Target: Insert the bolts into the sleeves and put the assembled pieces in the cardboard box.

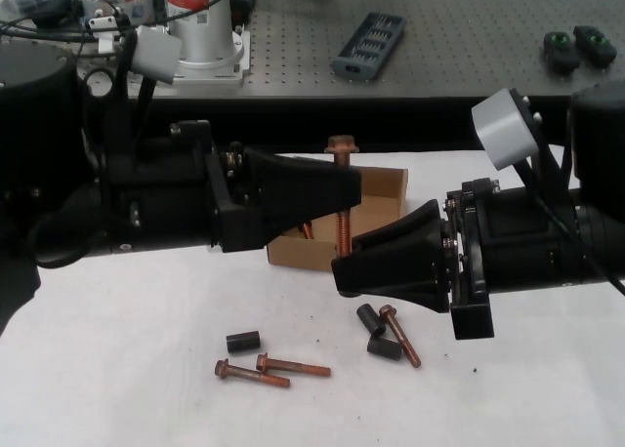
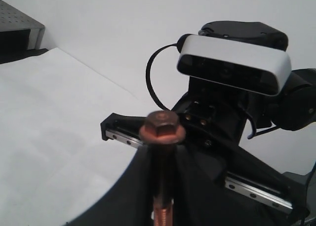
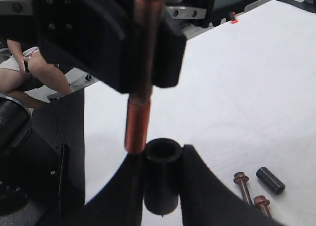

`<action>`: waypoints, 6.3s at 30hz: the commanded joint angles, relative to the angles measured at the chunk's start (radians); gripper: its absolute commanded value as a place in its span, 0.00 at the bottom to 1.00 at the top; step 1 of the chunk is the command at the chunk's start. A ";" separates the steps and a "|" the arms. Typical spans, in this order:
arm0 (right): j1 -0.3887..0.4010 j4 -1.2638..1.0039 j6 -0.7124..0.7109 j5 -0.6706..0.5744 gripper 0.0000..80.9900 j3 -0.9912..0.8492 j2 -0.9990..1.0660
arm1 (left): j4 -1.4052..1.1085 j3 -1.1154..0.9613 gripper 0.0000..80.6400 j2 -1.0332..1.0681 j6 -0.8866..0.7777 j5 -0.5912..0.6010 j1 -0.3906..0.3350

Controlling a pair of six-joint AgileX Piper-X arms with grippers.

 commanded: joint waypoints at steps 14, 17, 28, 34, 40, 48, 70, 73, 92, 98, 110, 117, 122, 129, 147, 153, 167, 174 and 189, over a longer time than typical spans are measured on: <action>-0.005 -0.020 0.022 -0.031 0.07 -0.019 -0.015 | 0.001 -0.008 0.01 -0.012 -0.004 0.012 -0.001; 0.000 -0.020 0.022 -0.060 0.07 -0.019 -0.015 | 0.001 -0.008 0.01 -0.012 -0.004 0.012 -0.001; 0.022 -0.020 0.022 -0.060 0.07 -0.019 -0.015 | 0.001 -0.008 0.01 -0.012 -0.029 0.012 -0.001; 0.022 -0.020 0.004 -0.060 0.07 -0.019 -0.015 | 0.004 -0.008 0.01 -0.012 -0.034 0.012 -0.001; 0.017 -0.020 -0.001 -0.060 0.07 -0.019 -0.015 | 0.060 -0.008 0.01 -0.012 -0.030 -0.023 -0.001; 0.017 -0.020 -0.007 -0.051 0.07 -0.019 -0.015 | 0.076 -0.008 0.01 -0.012 -0.019 -0.034 -0.001; -0.026 -0.029 0.001 0.001 0.07 -0.019 -0.015 | 0.076 -0.008 0.01 -0.012 -0.050 -0.093 -0.001; -0.029 -0.062 0.026 0.001 0.07 -0.019 -0.015 | 0.076 -0.008 0.01 -0.012 -0.050 -0.093 -0.001; -0.029 -0.119 0.060 0.016 0.07 -0.019 -0.015 | 0.076 -0.008 0.01 -0.012 -0.018 -0.062 -0.048; -0.029 -0.119 0.060 0.016 0.07 -0.019 -0.015 | 0.076 -0.008 0.39 -0.012 0.046 -0.062 -0.048; -0.052 -0.118 0.104 0.102 0.07 -0.031 0.005 | 0.133 -0.070 0.68 -0.012 0.250 -0.355 0.003; -0.151 -0.118 0.135 0.083 0.07 -0.210 0.228 | 0.484 -0.080 0.61 -0.019 0.420 -0.398 0.145; -0.182 -0.118 0.172 0.091 0.07 -0.416 0.457 | 0.594 -0.080 0.52 -0.111 0.479 -0.473 0.162; -0.194 -0.028 0.269 0.174 0.07 -0.692 0.738 | 0.616 -0.080 0.44 -0.264 0.408 -0.513 0.162; -0.167 0.343 0.663 0.381 0.47 -0.802 0.803 | 0.671 -0.080 0.44 -0.337 0.324 -0.513 0.162; -0.161 0.468 0.563 0.294 0.46 -0.802 0.754 | 0.604 -0.080 0.44 -0.327 0.324 -0.513 0.162; -0.158 0.715 0.156 0.477 0.38 -0.560 0.270 | 0.557 -0.080 0.44 -0.013 -0.163 -0.573 0.162; -0.095 0.736 0.126 0.529 0.38 -0.394 0.187 | 0.574 -0.080 0.44 0.035 -0.432 -0.573 0.159; 0.018 0.816 0.122 0.682 0.38 -0.312 0.062 | 0.704 -0.078 0.34 0.098 -0.775 -0.625 0.030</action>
